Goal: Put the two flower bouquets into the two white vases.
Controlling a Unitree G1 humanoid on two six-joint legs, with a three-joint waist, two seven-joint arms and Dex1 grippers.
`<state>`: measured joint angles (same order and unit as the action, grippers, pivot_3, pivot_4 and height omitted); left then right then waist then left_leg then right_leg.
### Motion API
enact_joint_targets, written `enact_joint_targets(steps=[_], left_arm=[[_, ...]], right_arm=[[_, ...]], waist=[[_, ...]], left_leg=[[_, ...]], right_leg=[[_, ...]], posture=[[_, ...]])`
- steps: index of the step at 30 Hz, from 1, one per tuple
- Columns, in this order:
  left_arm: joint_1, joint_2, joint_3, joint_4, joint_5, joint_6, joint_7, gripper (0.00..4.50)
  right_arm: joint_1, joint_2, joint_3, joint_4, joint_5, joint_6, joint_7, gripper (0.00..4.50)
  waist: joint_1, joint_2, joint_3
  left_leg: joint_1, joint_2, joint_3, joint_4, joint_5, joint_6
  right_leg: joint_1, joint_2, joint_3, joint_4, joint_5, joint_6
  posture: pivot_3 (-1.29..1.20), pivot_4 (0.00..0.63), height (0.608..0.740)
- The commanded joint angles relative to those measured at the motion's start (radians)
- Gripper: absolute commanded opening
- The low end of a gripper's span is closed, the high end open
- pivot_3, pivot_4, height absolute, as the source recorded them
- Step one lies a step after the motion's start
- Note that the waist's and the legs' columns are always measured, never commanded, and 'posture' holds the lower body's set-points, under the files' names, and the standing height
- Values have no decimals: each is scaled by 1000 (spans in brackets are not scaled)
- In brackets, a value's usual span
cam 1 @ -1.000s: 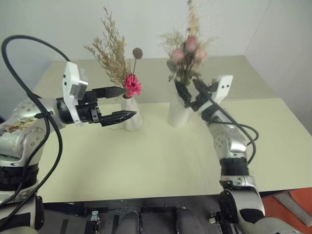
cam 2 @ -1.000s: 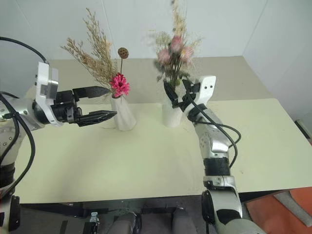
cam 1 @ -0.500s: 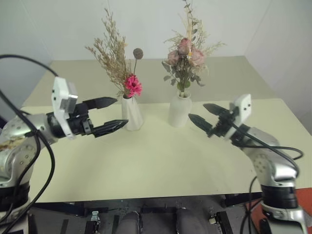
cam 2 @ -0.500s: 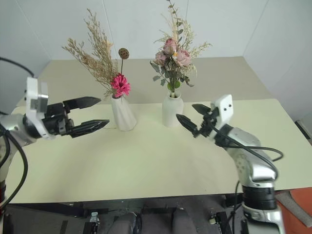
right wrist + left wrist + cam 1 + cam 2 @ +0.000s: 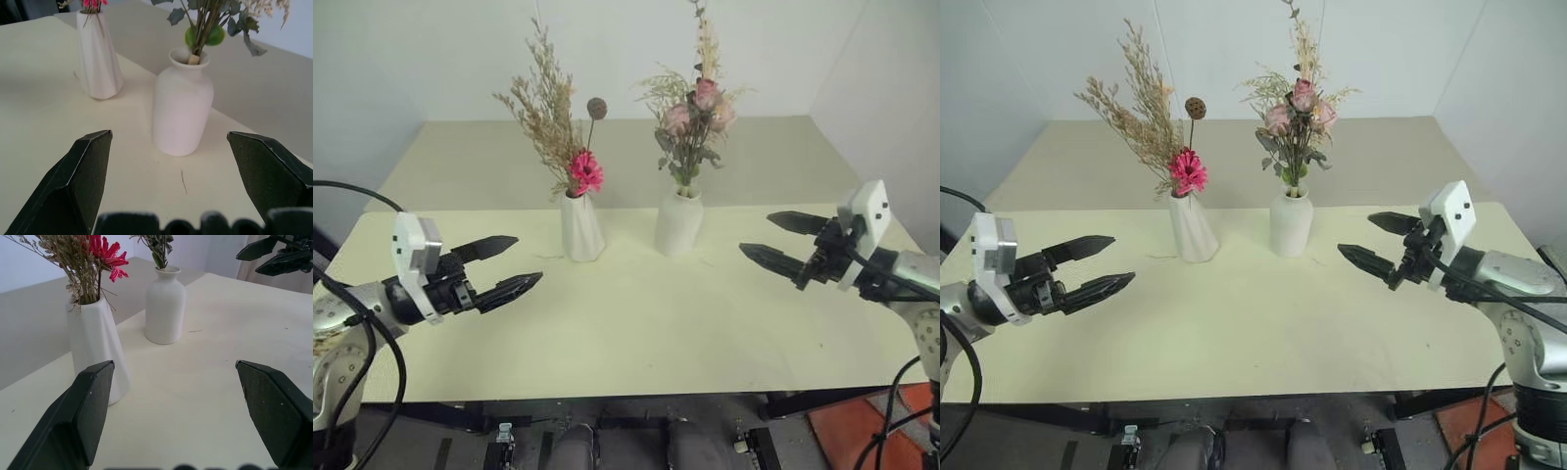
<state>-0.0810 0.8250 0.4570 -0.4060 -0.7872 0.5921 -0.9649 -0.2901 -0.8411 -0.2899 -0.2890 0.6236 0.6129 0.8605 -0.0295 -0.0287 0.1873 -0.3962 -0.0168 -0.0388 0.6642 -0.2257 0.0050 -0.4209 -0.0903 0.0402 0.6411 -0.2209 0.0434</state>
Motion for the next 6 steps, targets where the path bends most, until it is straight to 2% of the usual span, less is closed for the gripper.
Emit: enact_joint_targets(steps=[1,6], left_arm=[[-4,20,35,-38,-19,-13,2,4323],[-3,26,37,-43,-35,-5,-1,4323]], right_arm=[[0,-12,-33,-14,20,-6,14,4459],[13,-9,-37,-27,30,-1,15,4459]], waist=[[4,0,0],[5,0,0]], left_leg=[[0,0,0,0,0,0],[0,0,1,0,0,0]], right_leg=[[0,0,0,0,0,0],[-1,0,0,0,0,0]], posture=[[0,150,740],[0,150,740]])
